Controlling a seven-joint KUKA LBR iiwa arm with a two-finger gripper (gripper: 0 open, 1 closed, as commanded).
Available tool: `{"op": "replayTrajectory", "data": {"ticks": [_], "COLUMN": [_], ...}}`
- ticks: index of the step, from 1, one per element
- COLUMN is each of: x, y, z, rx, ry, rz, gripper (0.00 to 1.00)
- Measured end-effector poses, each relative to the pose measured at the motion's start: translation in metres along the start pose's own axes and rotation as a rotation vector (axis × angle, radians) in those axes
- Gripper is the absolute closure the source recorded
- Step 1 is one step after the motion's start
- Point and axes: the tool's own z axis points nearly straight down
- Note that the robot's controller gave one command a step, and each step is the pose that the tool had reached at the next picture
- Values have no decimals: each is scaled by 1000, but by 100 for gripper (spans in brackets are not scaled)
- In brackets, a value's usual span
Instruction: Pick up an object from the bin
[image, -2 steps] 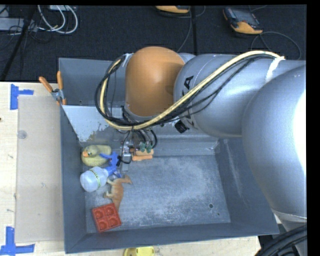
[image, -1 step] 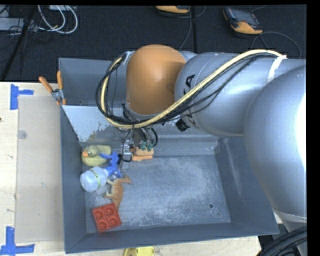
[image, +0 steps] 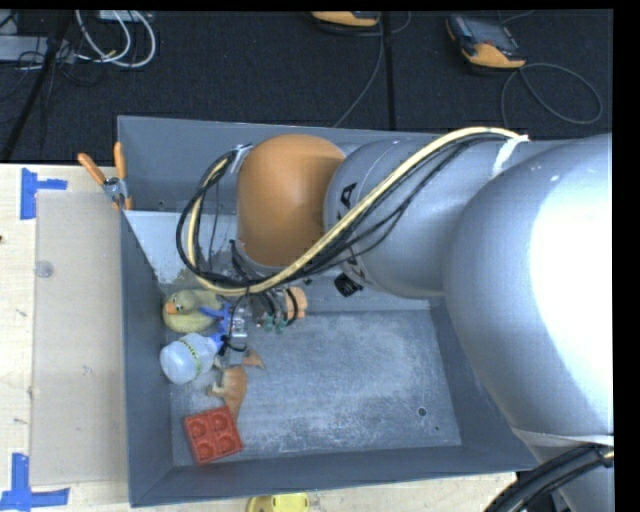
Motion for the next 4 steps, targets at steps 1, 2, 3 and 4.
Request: {"op": "replayTrajectory", "data": {"ticks": [1,2,3,4], "x": [10,4,4,9], "y": [-1,13,13,12], "z": [34,55,55,53], "rx": [3,2,2,-1], "ry": [9,-10,-10,-24], "rz": [-92,-258,-258,-276], "gripper": [0,100,100,100]}}
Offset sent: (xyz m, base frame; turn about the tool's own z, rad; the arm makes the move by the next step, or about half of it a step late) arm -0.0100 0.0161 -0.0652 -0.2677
